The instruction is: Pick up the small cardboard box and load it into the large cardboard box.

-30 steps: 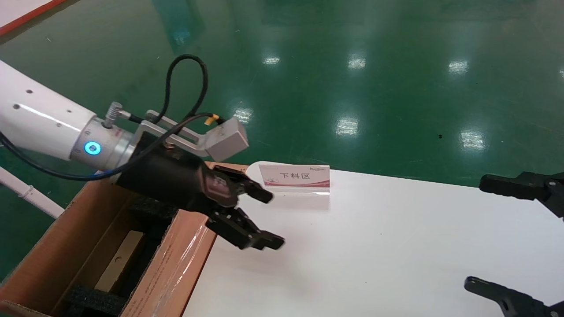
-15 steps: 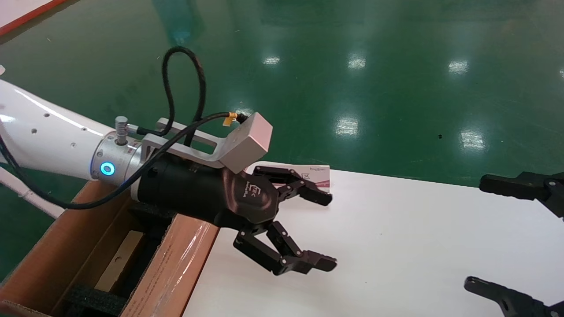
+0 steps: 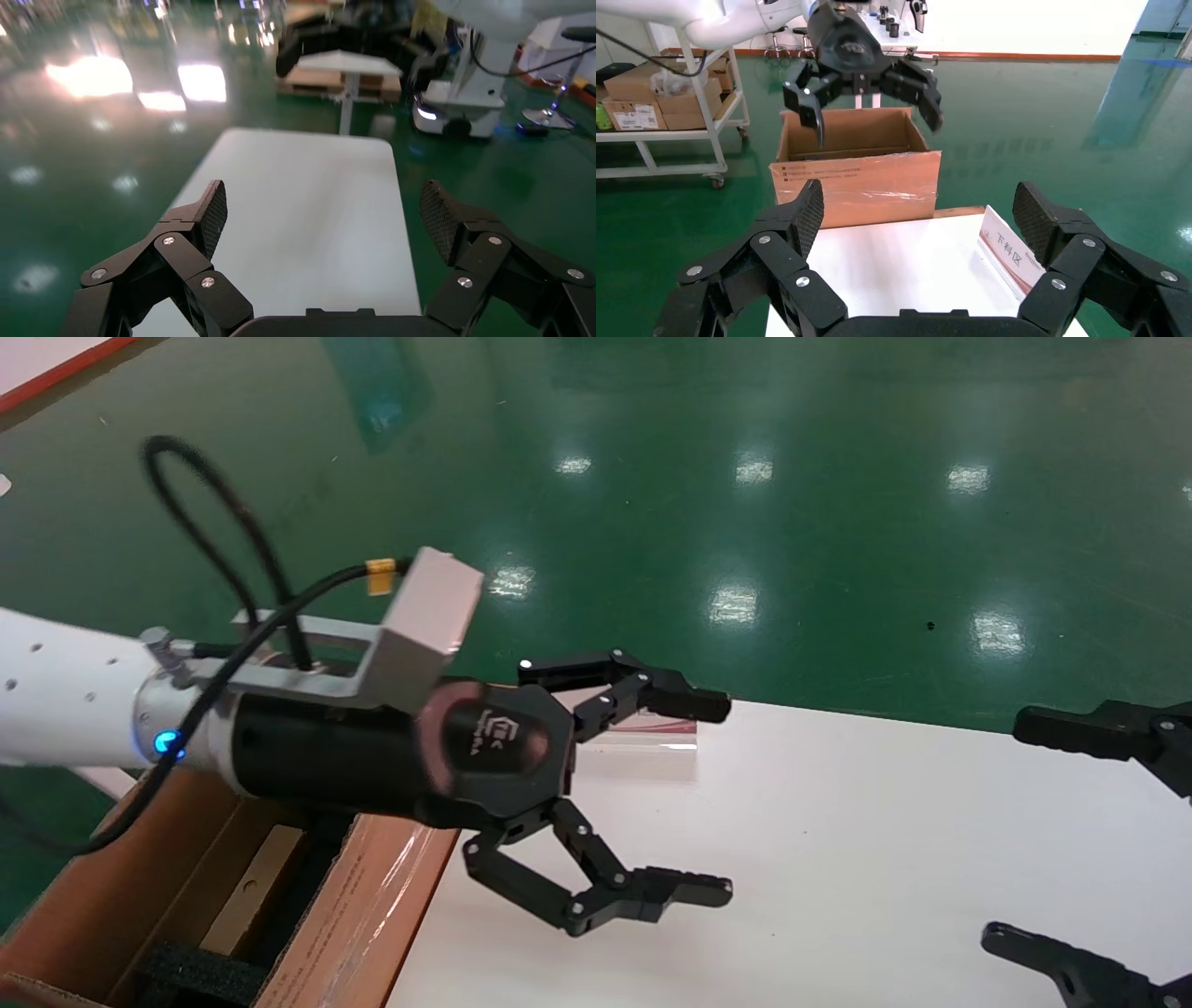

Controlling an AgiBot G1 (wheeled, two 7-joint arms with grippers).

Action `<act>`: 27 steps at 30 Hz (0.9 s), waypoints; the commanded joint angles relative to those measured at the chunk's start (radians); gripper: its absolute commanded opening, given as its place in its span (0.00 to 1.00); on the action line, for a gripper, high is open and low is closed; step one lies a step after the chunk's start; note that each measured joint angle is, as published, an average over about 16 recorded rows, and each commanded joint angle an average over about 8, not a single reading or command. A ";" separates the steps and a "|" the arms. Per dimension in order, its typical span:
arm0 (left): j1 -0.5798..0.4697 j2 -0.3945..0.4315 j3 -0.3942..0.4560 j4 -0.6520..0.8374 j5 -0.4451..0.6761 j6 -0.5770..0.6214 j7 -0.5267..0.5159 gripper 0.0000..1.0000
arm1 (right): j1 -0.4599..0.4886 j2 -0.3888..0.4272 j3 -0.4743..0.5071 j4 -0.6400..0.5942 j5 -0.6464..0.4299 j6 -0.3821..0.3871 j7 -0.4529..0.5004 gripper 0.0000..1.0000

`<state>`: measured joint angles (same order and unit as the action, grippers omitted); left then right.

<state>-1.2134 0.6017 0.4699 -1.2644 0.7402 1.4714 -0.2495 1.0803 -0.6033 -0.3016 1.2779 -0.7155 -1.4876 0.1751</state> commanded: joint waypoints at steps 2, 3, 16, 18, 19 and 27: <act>0.079 0.005 -0.109 -0.011 -0.005 0.014 0.035 1.00 | 0.000 0.000 0.000 0.000 0.000 0.000 0.000 1.00; 0.103 0.007 -0.141 -0.014 -0.007 0.018 0.046 1.00 | 0.000 0.000 0.000 0.000 0.000 0.000 0.000 1.00; 0.178 0.013 -0.244 -0.025 -0.014 0.032 0.071 1.00 | 0.000 0.000 0.000 0.000 0.001 0.001 0.000 1.00; 0.172 0.012 -0.236 -0.024 -0.014 0.031 0.069 1.00 | 0.000 0.000 0.000 0.000 0.001 0.001 0.000 1.00; 0.169 0.012 -0.232 -0.024 -0.013 0.030 0.069 1.00 | 0.000 0.000 0.000 0.000 0.001 0.001 0.000 1.00; 0.154 0.011 -0.211 -0.022 -0.012 0.027 0.065 1.00 | 0.000 0.000 0.000 0.000 0.001 0.000 0.000 1.00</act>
<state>-1.0574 0.6126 0.2564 -1.2864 0.7278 1.4988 -0.1838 1.0802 -0.6030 -0.3018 1.2776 -0.7148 -1.4872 0.1749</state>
